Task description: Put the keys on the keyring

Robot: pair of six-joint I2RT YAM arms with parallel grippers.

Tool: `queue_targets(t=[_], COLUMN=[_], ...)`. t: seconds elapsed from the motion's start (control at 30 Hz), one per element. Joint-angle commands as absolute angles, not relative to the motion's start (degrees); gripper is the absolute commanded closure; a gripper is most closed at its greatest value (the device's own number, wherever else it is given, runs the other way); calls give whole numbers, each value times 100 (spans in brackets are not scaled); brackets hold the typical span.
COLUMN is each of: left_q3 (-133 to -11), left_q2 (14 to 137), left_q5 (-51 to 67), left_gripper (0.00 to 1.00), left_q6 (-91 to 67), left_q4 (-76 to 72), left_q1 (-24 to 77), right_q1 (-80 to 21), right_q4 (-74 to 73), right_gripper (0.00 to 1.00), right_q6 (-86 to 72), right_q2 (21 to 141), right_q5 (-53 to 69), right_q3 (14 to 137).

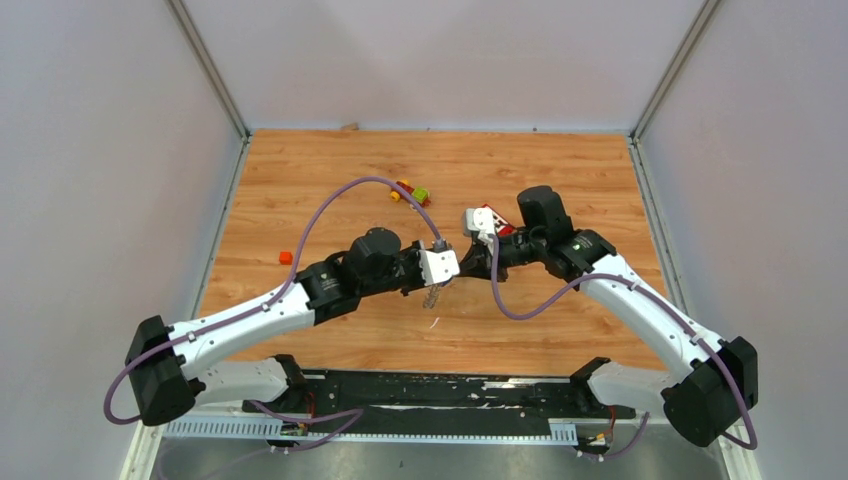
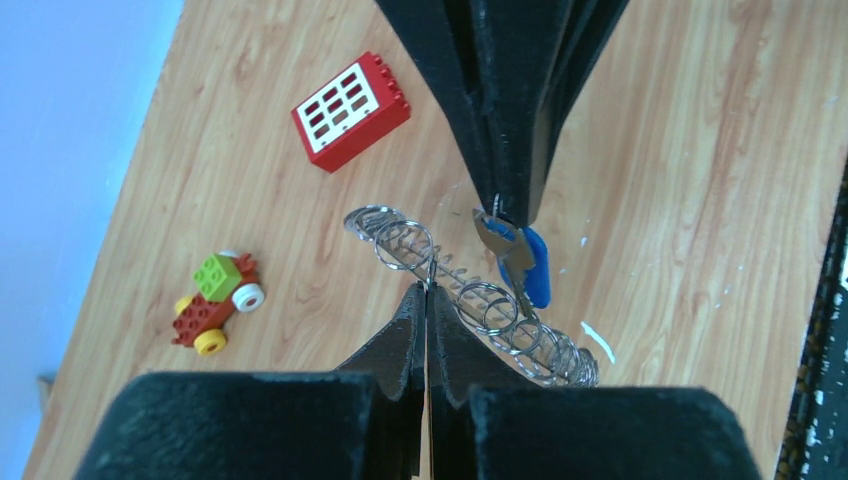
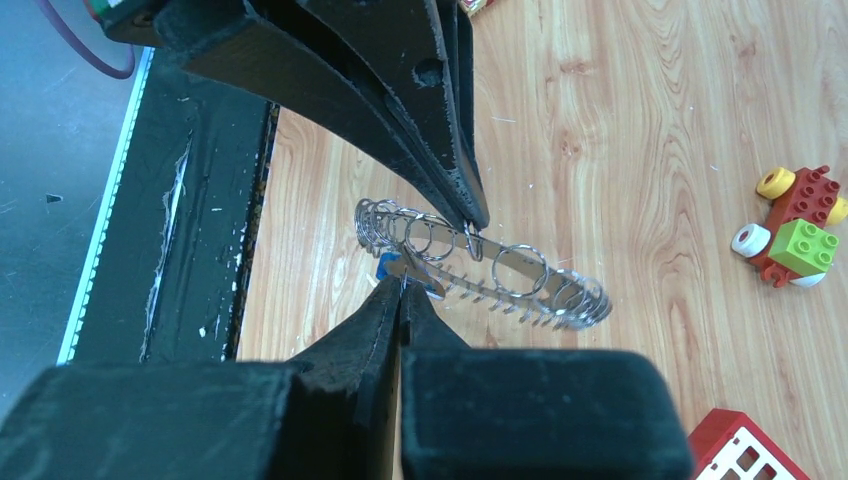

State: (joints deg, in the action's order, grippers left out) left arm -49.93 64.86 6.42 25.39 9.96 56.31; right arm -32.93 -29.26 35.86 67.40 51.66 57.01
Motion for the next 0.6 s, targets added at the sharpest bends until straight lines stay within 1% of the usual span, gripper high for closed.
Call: queue_targets(t=[0.0, 0.23, 0.57], left_q3=[-4963, -4757, -4664], left_q2=[6378, 6405, 6463], left_q5=[204, 22, 36], left_gripper=[100, 100, 100], left_q6=[2438, 2552, 2575], left_q4=[461, 203, 63], left_q1=[5720, 5730, 5728], right_q1=[-3317, -3144, -2859], right_q4=[-2842, -3242, -3276], right_gripper=[100, 100, 100], right_q6=[3638, 3982, 3892], right_q2=[6722, 6519, 6375], right_q5=[5341, 5728, 6180], right_q3=[5716, 5887, 5971])
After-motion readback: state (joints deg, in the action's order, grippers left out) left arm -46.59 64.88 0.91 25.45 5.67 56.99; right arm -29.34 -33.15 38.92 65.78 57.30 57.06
